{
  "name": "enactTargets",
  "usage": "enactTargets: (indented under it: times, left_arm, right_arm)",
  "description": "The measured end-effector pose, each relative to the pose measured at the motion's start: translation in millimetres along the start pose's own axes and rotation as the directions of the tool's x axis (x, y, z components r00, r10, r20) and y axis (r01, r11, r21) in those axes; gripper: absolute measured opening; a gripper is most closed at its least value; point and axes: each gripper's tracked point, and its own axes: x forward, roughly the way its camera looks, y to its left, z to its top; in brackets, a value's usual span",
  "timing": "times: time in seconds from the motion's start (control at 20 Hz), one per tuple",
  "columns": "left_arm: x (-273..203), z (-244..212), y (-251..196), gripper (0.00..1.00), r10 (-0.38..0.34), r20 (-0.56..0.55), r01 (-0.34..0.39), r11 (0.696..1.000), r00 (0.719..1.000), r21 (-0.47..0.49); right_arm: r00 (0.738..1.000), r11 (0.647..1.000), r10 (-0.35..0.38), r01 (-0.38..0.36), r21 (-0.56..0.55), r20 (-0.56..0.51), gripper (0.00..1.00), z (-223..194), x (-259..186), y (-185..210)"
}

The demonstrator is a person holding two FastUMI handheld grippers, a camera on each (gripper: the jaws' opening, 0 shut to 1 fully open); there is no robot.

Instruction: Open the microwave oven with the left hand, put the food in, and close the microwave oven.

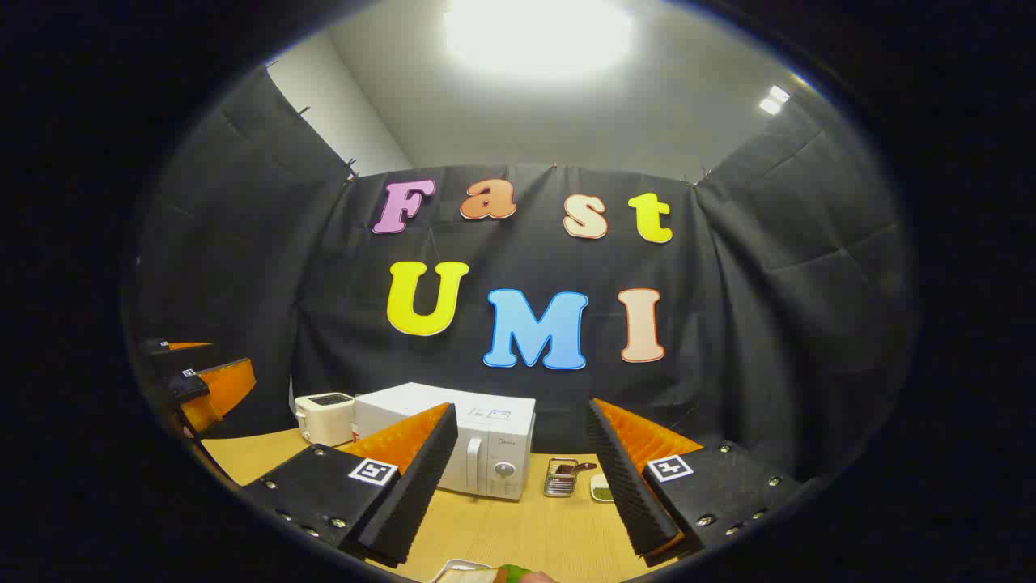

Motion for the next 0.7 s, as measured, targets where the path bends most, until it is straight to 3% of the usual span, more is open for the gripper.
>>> enactTargets:
  times: [0.7]
  left_arm:
    - [1, 9, -28, 0.94, -0.030, 0.037, 0.030, 0.999, 0.999, 0.013]
  right_arm:
    - [1.000, 1.000, -0.008, 0.009, -0.001, 0.015, 0.96, 0, -2, -16]
